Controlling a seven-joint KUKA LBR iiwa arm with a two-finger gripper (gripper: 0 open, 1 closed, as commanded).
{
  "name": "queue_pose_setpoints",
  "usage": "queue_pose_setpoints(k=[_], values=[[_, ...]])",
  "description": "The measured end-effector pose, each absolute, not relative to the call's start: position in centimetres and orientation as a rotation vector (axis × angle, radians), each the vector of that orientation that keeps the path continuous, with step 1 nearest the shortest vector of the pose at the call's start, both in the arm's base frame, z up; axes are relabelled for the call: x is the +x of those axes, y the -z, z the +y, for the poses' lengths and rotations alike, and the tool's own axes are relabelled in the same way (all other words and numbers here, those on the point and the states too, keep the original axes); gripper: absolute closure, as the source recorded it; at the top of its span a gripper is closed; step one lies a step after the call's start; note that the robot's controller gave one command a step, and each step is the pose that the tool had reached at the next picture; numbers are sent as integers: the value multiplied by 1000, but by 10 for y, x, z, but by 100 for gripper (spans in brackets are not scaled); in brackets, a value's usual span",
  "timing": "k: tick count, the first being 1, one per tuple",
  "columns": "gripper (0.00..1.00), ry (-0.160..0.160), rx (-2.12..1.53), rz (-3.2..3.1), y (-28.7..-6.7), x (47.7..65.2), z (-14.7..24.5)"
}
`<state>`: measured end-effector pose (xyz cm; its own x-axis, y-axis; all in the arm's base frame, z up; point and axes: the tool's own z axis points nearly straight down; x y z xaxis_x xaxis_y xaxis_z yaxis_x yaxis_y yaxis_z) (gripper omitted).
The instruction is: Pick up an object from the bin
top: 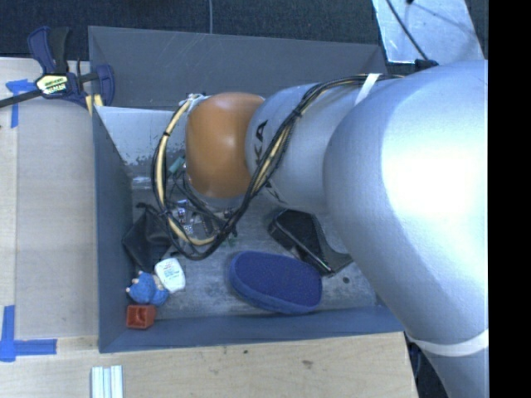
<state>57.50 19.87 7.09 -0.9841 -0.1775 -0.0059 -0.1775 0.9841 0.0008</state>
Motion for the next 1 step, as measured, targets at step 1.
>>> queue_pose_setpoints(k=[1], values=[[100, -5, -292, 3117, -238, 517, 211]])
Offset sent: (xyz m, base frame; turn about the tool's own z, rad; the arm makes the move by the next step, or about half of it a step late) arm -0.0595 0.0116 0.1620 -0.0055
